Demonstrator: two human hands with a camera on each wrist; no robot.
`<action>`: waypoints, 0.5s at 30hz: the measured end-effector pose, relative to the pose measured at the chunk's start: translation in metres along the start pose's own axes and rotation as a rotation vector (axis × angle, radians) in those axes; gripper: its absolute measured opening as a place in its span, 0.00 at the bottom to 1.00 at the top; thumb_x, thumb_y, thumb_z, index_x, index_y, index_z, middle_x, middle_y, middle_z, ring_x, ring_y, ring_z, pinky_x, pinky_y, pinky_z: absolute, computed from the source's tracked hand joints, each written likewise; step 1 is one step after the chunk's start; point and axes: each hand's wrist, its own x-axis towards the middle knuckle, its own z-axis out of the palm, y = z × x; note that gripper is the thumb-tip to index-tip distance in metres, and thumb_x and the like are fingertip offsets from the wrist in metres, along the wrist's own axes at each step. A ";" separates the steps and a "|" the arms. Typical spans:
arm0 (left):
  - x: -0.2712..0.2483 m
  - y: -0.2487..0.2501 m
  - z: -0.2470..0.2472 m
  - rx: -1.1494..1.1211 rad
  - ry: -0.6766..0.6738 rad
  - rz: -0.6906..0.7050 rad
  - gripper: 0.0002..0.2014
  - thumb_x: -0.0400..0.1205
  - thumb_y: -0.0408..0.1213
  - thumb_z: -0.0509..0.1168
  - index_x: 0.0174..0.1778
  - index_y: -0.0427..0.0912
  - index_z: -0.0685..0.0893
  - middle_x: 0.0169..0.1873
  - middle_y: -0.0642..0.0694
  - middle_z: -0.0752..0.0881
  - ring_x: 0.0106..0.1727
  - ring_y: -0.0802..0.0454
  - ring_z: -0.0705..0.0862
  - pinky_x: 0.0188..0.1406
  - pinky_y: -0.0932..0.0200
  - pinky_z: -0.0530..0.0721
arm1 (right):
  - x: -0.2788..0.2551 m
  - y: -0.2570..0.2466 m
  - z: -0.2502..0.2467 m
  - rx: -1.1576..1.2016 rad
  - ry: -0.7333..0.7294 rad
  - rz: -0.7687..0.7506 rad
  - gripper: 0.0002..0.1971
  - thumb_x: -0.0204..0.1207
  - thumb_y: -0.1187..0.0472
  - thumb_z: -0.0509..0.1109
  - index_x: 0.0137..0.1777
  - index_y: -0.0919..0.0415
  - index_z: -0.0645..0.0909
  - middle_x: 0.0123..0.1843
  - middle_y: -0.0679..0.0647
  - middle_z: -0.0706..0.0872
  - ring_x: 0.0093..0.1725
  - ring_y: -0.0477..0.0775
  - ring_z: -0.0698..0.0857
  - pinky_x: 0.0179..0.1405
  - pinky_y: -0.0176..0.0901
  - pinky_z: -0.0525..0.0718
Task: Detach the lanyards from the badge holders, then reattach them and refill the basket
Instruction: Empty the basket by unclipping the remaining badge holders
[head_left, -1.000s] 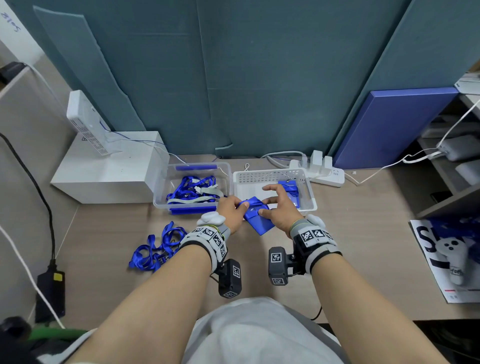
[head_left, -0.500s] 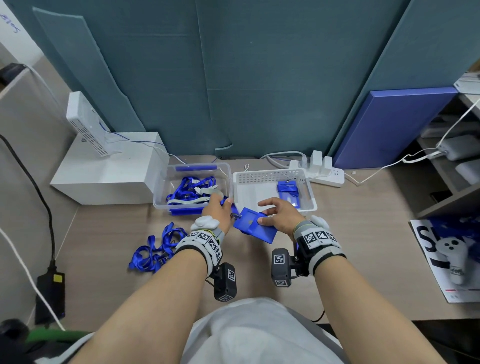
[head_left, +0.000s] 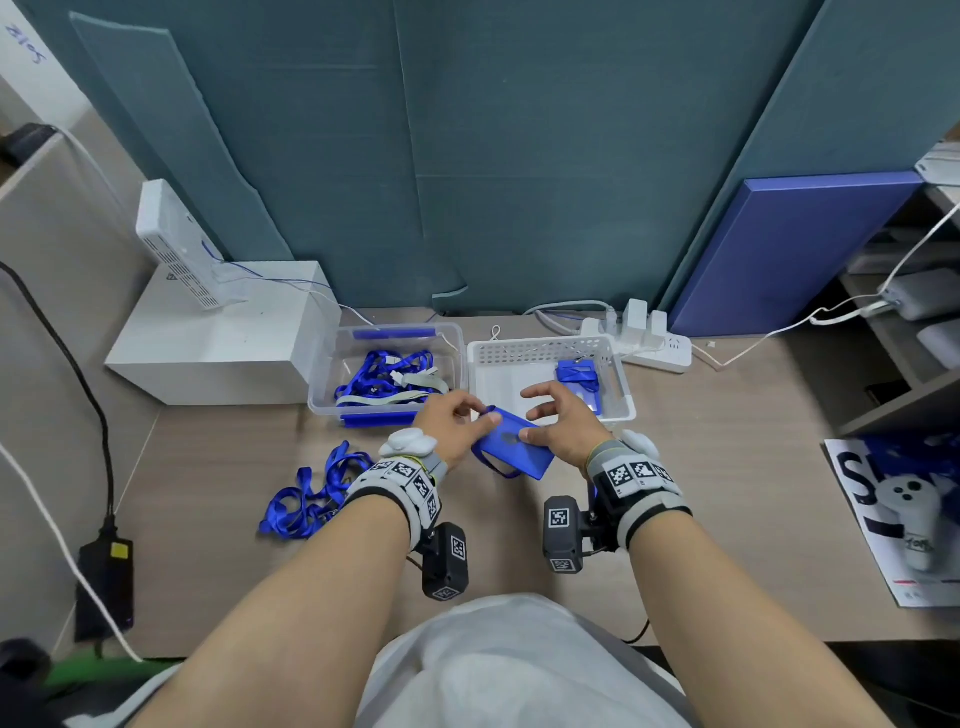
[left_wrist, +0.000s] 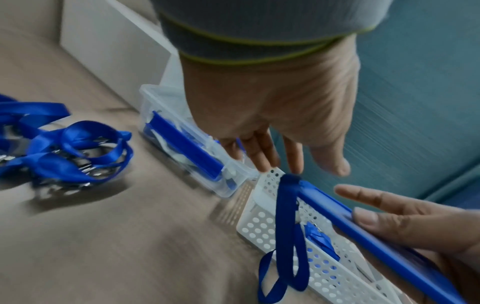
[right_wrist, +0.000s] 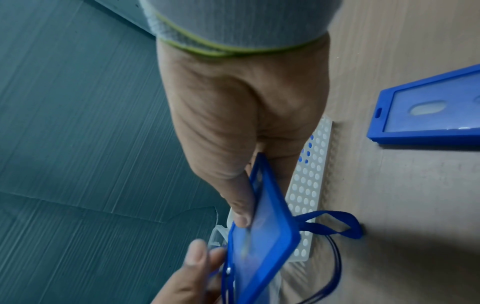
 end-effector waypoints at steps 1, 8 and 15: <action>-0.001 0.004 0.002 0.015 -0.058 0.021 0.15 0.74 0.51 0.78 0.52 0.51 0.87 0.46 0.49 0.84 0.44 0.53 0.83 0.46 0.57 0.84 | 0.000 -0.001 0.000 0.004 0.000 -0.004 0.25 0.73 0.67 0.81 0.66 0.46 0.79 0.56 0.55 0.84 0.48 0.50 0.86 0.42 0.40 0.87; 0.004 -0.003 0.010 -0.002 0.023 -0.104 0.12 0.82 0.30 0.59 0.47 0.54 0.80 0.38 0.46 0.84 0.36 0.43 0.82 0.33 0.48 0.85 | -0.003 -0.004 -0.003 0.082 -0.090 0.021 0.28 0.69 0.69 0.83 0.65 0.46 0.82 0.56 0.60 0.90 0.52 0.58 0.91 0.53 0.54 0.92; 0.004 -0.017 -0.002 0.408 -0.199 -0.230 0.16 0.81 0.32 0.62 0.47 0.58 0.92 0.56 0.46 0.88 0.57 0.43 0.87 0.61 0.52 0.85 | -0.002 -0.007 -0.005 0.095 -0.102 0.043 0.23 0.71 0.74 0.80 0.63 0.52 0.86 0.49 0.59 0.94 0.44 0.56 0.91 0.43 0.49 0.90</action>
